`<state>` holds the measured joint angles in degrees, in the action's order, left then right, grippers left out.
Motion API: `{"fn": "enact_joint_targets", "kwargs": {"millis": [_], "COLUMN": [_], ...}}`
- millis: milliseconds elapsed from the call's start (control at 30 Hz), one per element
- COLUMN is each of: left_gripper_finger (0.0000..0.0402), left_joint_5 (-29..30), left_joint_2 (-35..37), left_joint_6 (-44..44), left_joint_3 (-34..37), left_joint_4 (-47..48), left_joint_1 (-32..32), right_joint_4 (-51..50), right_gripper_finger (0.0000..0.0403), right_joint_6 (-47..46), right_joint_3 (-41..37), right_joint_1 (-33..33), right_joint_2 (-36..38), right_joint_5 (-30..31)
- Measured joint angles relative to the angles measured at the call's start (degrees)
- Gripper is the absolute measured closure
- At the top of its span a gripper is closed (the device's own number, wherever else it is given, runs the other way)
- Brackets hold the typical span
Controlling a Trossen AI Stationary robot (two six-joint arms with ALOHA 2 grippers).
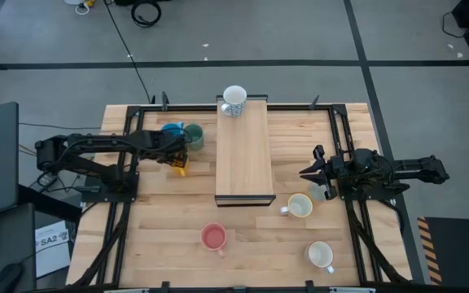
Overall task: Place coffee mugs
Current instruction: Put the yellow mug on the shelf
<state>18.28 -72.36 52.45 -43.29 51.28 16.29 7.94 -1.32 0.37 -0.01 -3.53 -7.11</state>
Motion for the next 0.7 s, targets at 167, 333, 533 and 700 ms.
{"fn": "enact_joint_targets", "kwargs": {"millis": [167,333,533,700], "left_gripper_finger": [0.0370,0.0370,0.0370,0.0370], "left_joint_5": [-3.8,-8.1,-13.3,-16.6], "left_joint_2": [-0.1,-0.1,-0.1,-0.1], "left_joint_6": [-7.1,-16.2,-26.7,-31.6], "left_joint_3": [-3.1,-8.2,-16.7,-25.5], "left_joint_4": [0.9,2.5,6.8,10.3], "left_joint_1": [-0.1,-0.2,-1.4,-3.4], "right_joint_4": [0.0,0.0,0.0,0.0], "right_gripper_finger": [0.0342,0.0342,0.0342,0.0342], "right_joint_6": [0.0,0.0,0.0,0.0], "right_joint_3": [0.0,0.0,0.0,0.0], "right_joint_1": [0.0,0.0,0.0,0.0], "right_joint_2": [0.0,0.0,0.0,0.0], "right_joint_5": [0.0,0.0,0.0,0.0]}}
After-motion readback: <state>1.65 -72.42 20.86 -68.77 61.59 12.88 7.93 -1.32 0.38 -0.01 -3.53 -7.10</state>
